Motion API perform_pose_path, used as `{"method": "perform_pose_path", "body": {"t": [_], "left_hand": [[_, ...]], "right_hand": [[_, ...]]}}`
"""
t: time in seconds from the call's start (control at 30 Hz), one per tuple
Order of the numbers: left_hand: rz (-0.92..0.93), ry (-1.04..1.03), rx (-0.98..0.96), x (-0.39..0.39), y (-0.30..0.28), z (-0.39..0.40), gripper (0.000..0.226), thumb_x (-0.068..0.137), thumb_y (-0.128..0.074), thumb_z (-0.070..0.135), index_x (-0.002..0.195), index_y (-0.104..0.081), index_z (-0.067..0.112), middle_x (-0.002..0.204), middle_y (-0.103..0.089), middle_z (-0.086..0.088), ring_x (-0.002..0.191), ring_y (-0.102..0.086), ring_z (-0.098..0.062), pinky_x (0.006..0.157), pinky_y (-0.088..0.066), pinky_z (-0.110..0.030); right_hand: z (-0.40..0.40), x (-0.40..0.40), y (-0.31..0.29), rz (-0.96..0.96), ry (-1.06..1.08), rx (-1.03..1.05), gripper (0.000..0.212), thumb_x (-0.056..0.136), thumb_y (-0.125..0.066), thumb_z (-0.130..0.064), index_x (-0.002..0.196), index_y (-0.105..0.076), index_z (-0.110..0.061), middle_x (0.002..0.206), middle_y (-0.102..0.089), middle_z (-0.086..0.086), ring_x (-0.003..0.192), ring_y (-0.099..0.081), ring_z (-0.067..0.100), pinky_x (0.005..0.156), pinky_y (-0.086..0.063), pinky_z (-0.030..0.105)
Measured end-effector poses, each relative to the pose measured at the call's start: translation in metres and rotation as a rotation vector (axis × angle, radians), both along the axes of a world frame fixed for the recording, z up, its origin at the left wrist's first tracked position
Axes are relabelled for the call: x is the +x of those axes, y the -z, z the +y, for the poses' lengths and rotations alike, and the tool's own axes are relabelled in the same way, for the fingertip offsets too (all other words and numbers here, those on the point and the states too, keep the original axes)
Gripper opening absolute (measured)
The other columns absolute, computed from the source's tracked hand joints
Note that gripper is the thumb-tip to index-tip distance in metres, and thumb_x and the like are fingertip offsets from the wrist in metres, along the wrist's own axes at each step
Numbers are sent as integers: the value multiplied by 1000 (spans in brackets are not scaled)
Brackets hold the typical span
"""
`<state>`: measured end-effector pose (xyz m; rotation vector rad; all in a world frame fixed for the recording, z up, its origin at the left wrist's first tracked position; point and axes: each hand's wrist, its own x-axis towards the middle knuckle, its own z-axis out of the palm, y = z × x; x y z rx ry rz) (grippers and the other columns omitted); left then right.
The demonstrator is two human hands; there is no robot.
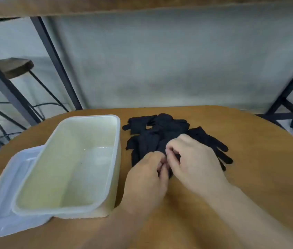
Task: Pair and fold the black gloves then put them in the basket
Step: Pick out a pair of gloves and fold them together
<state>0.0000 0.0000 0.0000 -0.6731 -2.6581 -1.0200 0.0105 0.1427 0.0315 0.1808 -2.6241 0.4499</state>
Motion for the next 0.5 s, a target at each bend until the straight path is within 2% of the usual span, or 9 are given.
{"method": "perform_pose_path", "body": {"t": [0.07,0.13,0.2,0.3,0.37,0.4,0.5], "left_hand": [[-45,-53,-62,9,19,-10,15,96,-43,24,90,-54,32,83,-52,16,73,-53,-7,61,-43,-17],[-85,-86,-128,15,47,-21,22,99,-43,17,111,-57,29,105,-53,14,90,-53,-4,77,-45,-17],[-126,-89,-204,22,68,-29,38,97,-43,11,132,-48,26,127,-43,11,112,-46,-6,94,-39,-17],[-220,-113,-324,25,89,-39,56,96,-41,10,149,-28,24,154,-18,3,141,-23,-14,115,-24,-24],[-270,-129,-385,25,93,-42,56,99,-39,13,152,-21,21,159,-11,1,146,-13,-15,119,-17,-26],[-282,-127,-376,24,92,-43,55,99,-39,14,151,-22,19,159,-14,0,146,-15,-16,119,-17,-26],[-307,-142,-231,22,87,-44,44,99,-42,15,142,-39,17,148,-36,-2,134,-36,-15,112,-30,-25]], "right_hand": [[-9,9,19,-80,13,-4,12,94,-54,-29,88,-65,-27,82,-55,-11,63,-48,7,54,-37,17],[-18,15,47,-214,-12,-56,14,96,-52,-29,94,-66,-27,88,-55,-12,68,-51,7,57,-36,13],[-27,19,69,-320,-29,-120,18,97,-52,-29,103,-68,-27,96,-55,-13,78,-56,7,66,-47,18],[-41,21,92,-434,-67,-144,25,96,-55,-31,119,-65,-28,106,-53,-11,91,-58,11,80,-53,28],[-50,20,105,-501,-90,-81,34,94,-57,-35,128,-59,-30,112,-49,-10,95,-58,15,82,-53,32],[-53,19,110,-519,-94,-54,38,93,-58,-37,130,-58,-30,114,-46,-9,95,-58,16,82,-53,34],[-57,14,112,-506,-60,-8,31,97,-53,-36,126,-61,-28,114,-45,-7,91,-59,19,79,-51,33]]}}
